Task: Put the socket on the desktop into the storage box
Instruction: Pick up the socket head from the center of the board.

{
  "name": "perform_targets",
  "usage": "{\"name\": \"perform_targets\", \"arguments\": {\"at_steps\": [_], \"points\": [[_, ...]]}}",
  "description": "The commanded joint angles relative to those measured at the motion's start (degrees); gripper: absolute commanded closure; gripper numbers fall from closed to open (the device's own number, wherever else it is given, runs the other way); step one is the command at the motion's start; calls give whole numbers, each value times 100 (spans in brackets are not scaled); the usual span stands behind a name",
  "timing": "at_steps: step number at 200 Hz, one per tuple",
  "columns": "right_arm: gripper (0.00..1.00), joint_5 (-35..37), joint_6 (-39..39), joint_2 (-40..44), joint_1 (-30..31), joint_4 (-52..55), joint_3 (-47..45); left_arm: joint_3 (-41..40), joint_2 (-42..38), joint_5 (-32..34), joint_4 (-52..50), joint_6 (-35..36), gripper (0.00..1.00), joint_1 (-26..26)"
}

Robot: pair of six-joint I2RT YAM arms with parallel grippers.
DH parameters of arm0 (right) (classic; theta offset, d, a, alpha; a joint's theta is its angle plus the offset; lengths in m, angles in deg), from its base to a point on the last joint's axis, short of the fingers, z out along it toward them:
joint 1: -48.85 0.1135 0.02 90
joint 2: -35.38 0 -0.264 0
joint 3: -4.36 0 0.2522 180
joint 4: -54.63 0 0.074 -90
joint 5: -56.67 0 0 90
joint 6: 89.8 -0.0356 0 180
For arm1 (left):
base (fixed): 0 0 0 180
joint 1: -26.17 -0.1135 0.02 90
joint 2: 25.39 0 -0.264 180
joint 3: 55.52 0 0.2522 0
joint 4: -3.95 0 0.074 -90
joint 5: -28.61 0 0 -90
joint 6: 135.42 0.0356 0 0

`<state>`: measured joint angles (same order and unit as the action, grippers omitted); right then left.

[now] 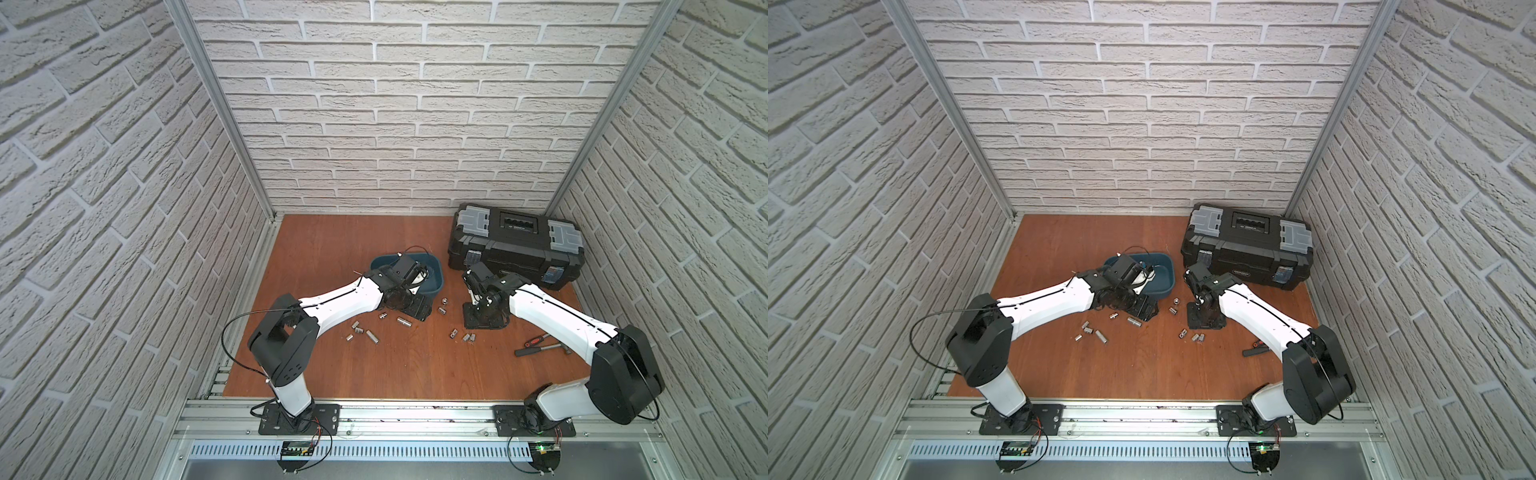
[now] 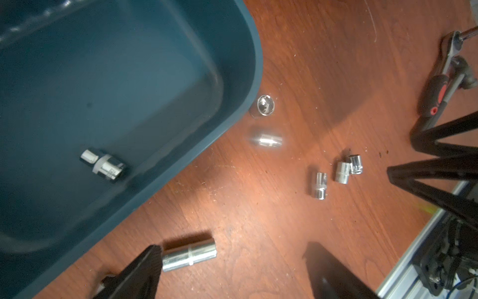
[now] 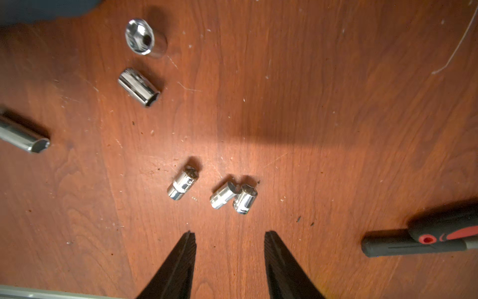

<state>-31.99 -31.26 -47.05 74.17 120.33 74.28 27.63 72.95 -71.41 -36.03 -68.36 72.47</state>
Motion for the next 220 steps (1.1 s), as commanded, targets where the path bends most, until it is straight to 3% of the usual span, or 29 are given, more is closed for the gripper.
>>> {"name": "perform_targets", "arguments": {"at_steps": [1,220], "points": [[52,76,-235,147,-29,-190,-168,119,53,121,4,103,9,97],[64,235,-387,-598,-194,-752,-617,-123,-84,456,118,-26,11,174]]}}
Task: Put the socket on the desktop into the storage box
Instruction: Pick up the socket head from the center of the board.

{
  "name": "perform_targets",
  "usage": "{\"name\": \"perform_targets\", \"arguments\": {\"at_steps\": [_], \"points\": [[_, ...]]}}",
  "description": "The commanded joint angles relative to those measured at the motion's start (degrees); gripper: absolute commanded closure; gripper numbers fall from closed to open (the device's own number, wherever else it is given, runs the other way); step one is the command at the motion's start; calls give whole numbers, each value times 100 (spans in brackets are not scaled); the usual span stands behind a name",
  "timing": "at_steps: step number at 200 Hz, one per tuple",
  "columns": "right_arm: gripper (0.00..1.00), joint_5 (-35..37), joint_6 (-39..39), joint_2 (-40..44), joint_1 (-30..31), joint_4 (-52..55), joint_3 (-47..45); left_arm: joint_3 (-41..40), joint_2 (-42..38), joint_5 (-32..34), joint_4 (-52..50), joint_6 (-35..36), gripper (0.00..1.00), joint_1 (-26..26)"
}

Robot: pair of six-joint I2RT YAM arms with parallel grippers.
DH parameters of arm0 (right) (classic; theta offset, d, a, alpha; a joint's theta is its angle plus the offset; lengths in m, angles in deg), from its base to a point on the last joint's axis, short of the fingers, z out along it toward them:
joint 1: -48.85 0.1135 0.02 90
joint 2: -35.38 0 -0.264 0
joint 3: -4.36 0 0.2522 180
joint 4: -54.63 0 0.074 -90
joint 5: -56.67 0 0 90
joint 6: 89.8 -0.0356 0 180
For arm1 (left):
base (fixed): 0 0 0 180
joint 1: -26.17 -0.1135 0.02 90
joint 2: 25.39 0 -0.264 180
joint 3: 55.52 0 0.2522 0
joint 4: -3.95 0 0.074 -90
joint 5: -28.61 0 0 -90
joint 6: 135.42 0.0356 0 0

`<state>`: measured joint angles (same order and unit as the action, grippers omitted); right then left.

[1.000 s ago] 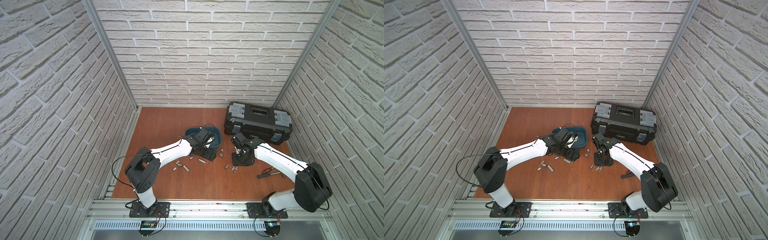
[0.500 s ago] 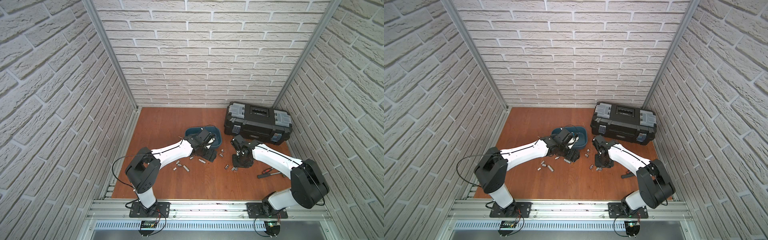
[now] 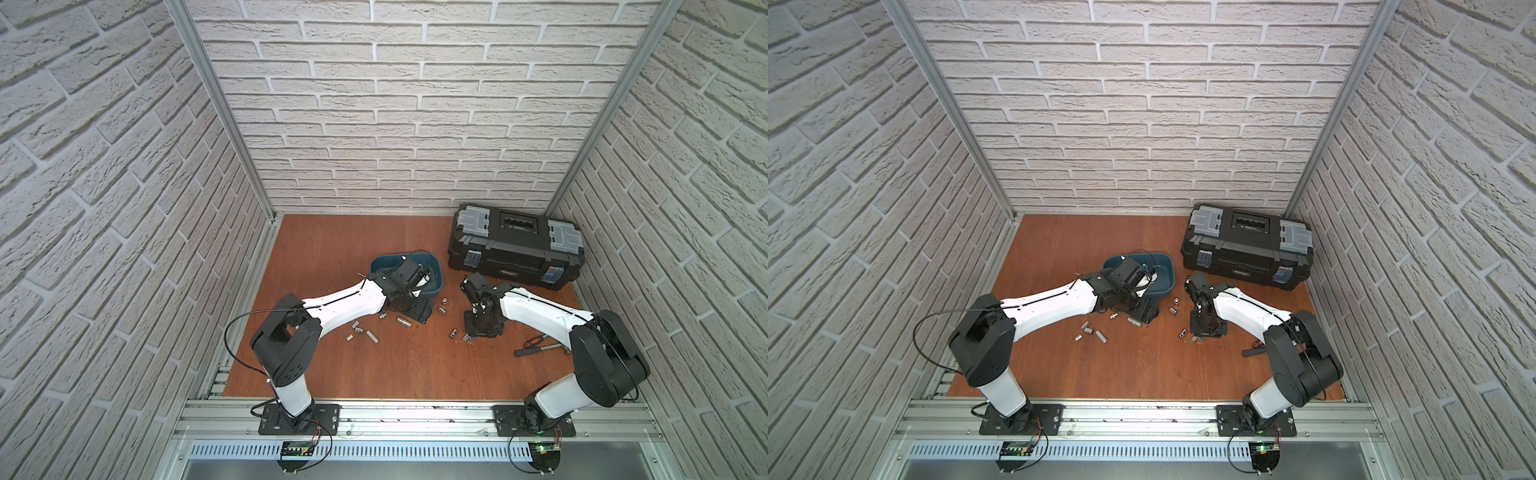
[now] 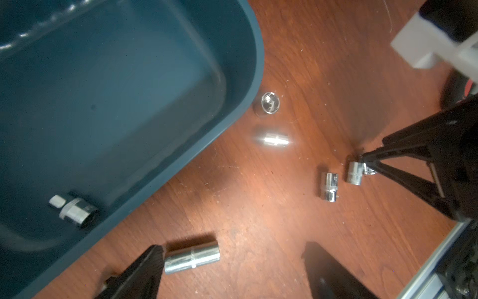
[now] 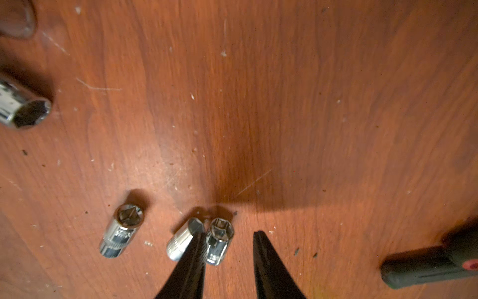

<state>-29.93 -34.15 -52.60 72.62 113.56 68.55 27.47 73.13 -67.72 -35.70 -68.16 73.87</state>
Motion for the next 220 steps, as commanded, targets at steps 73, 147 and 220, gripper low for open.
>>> {"name": "perform_targets", "arguments": {"at_steps": [73,147,220], "points": [[68,-41,-124,-158,-57,-140,-141,-104,-75,121,93,-46,11,28],[63,-176,-366,-37,-53,-195,-394,-116,-59,147,99,-38,11,37],[79,-293,-389,13,-56,-292,-456,-113,-78,180,95,-25,11,29]]}}
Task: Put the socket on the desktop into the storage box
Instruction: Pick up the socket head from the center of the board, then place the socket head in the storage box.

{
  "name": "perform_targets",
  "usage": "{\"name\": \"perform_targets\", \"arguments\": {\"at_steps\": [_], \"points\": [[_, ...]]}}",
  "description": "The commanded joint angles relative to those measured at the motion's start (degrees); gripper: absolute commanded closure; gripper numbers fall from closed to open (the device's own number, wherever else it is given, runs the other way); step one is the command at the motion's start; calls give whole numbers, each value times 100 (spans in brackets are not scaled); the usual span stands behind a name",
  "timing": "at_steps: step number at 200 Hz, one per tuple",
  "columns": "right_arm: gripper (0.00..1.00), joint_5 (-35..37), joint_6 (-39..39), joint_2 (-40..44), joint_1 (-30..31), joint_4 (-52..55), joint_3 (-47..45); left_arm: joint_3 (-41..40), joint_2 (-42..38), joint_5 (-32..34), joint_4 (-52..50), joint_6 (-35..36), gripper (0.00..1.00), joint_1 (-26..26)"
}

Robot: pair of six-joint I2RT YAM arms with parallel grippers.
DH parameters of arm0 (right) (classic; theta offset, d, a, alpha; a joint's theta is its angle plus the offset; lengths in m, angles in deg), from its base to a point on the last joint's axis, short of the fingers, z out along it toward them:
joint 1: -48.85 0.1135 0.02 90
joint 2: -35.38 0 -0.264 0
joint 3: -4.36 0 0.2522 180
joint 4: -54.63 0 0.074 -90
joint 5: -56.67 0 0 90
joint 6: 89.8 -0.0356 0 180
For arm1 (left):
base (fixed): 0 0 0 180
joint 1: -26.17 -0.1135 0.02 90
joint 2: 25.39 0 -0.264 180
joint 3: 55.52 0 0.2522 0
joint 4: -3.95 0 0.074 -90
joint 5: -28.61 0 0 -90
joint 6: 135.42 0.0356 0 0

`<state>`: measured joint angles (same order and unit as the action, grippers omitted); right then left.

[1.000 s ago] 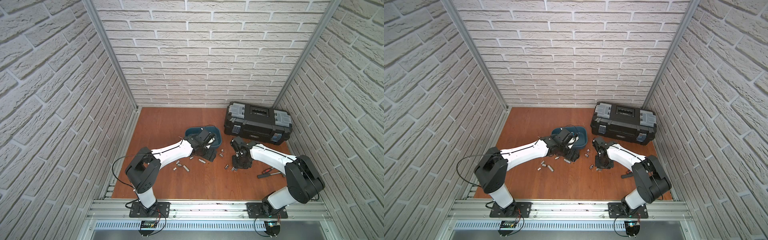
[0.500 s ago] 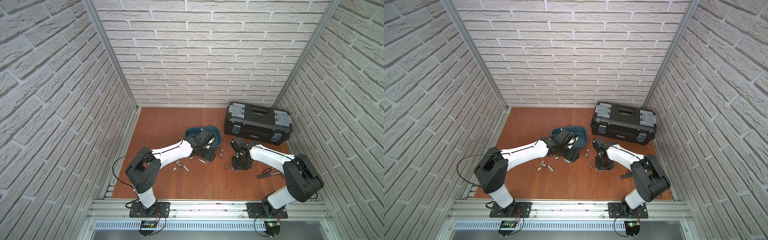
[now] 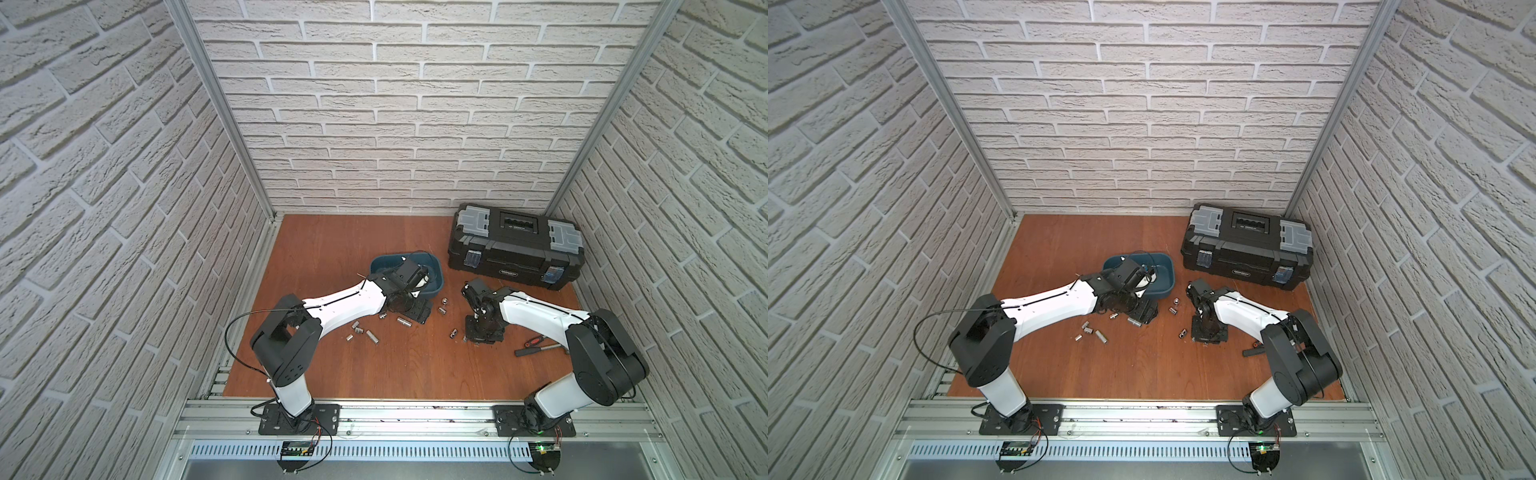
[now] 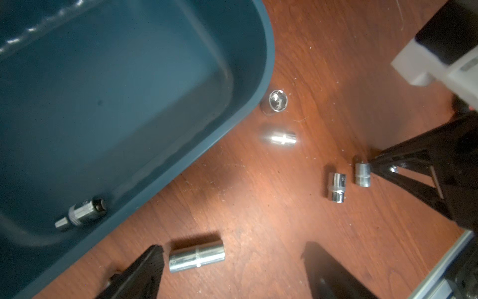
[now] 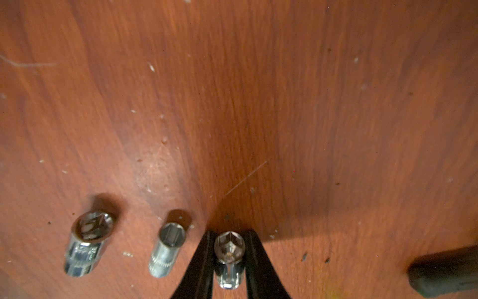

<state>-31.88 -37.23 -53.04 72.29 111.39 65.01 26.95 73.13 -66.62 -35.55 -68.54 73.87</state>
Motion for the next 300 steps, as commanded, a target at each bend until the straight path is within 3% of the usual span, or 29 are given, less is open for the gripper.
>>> {"name": "perform_targets", "arguments": {"at_steps": [1,92,165,300], "points": [[79,-100,-80,60,-24,-70,-102,-60,-78,73,83,10,11,29],[80,-61,-2,355,-13,197,153,-141,-159,-54,253,-117,11,-108],[80,-31,295,356,165,669,1265,-440,-602,-95,440,-393,11,-433],[80,-336,1026,-1877,489,1137,4611,-1505,-2143,824,-35,-924,11,-1028]]}}
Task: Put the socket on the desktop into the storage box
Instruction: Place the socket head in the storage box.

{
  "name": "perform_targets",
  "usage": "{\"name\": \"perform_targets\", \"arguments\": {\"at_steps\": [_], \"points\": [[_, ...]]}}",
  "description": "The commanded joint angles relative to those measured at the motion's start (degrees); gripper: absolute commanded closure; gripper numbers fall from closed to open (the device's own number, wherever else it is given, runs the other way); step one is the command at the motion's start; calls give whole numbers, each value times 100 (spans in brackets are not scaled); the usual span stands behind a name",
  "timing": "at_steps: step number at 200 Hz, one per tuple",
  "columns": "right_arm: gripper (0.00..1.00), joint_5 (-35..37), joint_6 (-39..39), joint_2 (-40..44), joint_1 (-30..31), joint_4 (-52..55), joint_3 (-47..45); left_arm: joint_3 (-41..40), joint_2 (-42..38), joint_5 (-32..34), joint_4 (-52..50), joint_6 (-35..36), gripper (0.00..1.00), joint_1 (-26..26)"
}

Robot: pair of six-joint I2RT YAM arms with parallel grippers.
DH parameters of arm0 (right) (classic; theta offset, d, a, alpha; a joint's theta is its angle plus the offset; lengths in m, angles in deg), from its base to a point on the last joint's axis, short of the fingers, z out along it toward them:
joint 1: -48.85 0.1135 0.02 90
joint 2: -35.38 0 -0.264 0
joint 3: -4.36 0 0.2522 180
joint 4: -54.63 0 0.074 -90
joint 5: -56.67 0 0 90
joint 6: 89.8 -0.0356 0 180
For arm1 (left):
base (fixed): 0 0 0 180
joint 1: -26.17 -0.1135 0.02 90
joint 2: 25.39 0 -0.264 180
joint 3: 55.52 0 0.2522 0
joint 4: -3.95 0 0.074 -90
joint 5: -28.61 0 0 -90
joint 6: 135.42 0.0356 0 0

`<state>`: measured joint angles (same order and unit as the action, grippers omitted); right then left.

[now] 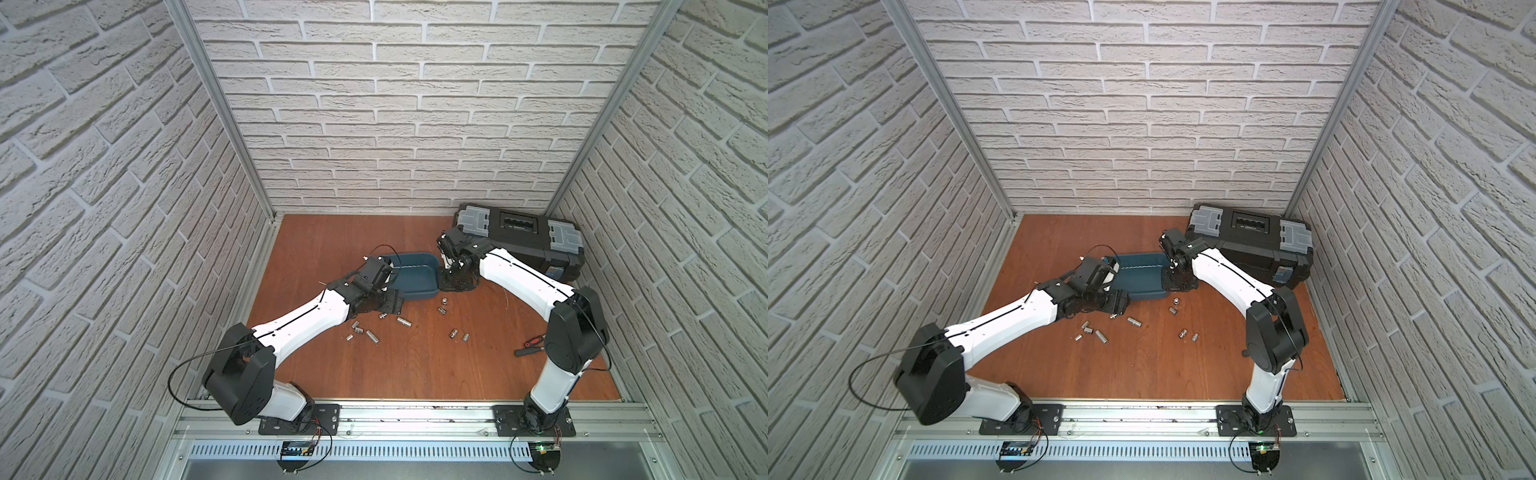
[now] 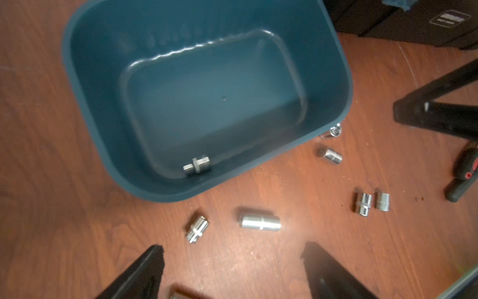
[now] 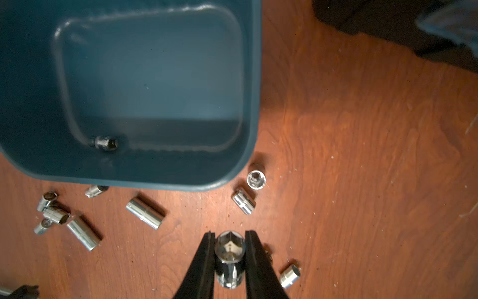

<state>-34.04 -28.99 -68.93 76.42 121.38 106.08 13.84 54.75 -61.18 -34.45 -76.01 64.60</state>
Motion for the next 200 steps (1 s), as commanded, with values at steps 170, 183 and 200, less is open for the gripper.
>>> {"name": "perform_targets", "arguments": {"at_steps": [170,183,200], "points": [[78,-171,405,-2946,117,734,3046,-881,-1018,821,-1041,-932,12,-609],[77,-141,407,-3018,117,749,3098,-909,-1018,819,-1051,-965,12,-615],[77,-122,398,-3122,109,793,3197,-953,-1048,840,-1082,-1025,12,-610]]}}
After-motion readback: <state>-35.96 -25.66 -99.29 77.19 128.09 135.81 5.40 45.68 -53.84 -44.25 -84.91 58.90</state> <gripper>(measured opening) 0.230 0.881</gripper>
